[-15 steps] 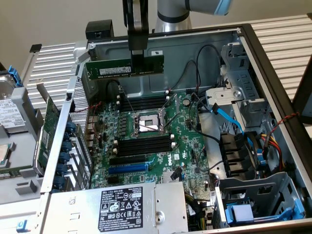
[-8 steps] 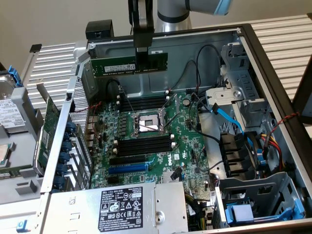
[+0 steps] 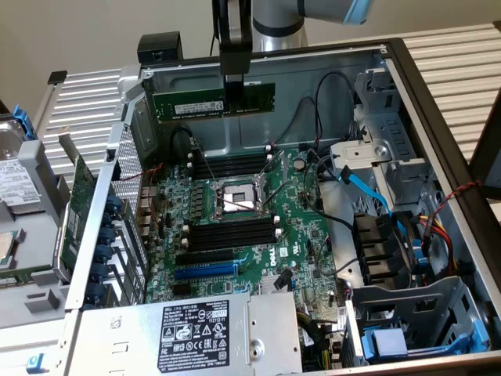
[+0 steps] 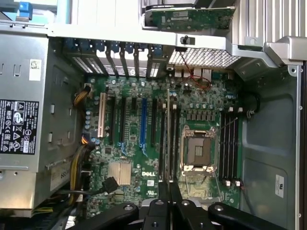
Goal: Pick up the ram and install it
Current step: 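Insert the ram into the slot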
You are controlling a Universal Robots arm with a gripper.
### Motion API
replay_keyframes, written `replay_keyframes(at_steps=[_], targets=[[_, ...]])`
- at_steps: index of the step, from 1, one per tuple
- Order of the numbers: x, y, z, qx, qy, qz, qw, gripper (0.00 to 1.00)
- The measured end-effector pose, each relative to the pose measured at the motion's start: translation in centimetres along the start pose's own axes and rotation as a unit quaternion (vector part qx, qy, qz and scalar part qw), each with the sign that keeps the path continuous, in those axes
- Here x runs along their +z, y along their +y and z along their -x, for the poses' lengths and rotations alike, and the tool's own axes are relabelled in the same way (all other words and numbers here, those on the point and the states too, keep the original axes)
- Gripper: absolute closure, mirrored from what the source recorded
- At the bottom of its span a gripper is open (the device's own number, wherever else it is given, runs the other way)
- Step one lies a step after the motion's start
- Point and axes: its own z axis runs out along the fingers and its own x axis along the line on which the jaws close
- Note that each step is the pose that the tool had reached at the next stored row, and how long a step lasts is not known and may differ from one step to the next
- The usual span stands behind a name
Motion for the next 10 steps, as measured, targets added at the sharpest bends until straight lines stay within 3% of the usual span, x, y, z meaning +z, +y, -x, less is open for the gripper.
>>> replay_keyframes(at_steps=[5,10], targets=[[0.40,-0.02,0.5,0.002,0.0008,-0.0061,1.0000,0.88],[1.10,-0.06,1.6,0.002,0.0017,-0.0072,1.0000,0.88]])
